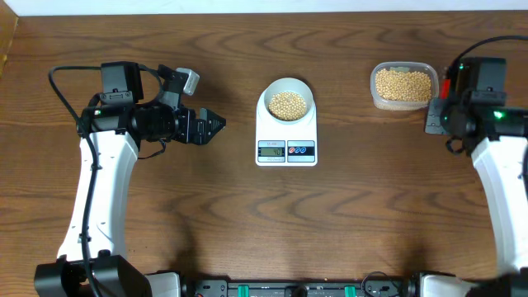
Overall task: Scoop item into bowl and weigh 50g on scale
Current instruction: 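Move the empty scoop back to the soybean tub with right gripper, then dip the red scoop into the soybean tub with the right gripper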
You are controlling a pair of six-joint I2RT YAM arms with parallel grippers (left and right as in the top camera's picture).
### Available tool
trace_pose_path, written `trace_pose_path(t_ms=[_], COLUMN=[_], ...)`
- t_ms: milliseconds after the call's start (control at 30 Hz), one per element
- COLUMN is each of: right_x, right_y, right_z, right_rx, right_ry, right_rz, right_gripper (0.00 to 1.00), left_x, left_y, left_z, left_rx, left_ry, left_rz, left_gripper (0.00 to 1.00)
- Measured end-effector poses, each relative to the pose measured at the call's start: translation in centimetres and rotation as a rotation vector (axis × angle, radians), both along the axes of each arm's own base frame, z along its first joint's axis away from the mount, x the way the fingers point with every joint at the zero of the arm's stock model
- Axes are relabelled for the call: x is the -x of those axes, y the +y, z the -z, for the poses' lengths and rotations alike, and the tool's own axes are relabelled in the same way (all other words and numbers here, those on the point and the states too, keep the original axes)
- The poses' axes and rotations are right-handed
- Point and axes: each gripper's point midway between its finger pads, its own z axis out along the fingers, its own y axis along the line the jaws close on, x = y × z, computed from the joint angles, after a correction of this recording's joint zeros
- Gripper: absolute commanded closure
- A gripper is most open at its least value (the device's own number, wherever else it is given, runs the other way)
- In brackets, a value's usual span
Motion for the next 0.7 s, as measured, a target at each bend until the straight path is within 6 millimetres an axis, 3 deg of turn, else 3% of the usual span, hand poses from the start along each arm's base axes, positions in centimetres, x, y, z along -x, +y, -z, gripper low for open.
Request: trace_pose_path(t_ms=[167, 467, 567, 700], right_x=[-0.6, -4.9, -5.5, -5.7], right_y=[0.2, 0.4, 0.7, 1.4], right_z=[2.9, 1.2, 1.9, 4.3], right_rx=[-0.023, -0.027, -0.028, -0.032], right_ry=[0.110, 0.075, 0.105, 0.180], right_rz=[-0.004, -0.014, -0.022, -0.039], right_gripper=[0.99, 0.99, 0.99, 0.99], left_x=[0.0, 0.0, 0.0, 0.0], left_y=[0.0, 0.0, 0.0, 0.0], left_z=[0.0, 0.0, 0.0, 0.0], left_rx=[0.000, 0.000, 0.000, 0.000], left_ry=[0.000, -0.001, 0.000, 0.000], left_rz=[0.000, 0.000, 0.000, 0.000], left_gripper=[0.10, 0.10, 0.10, 0.10])
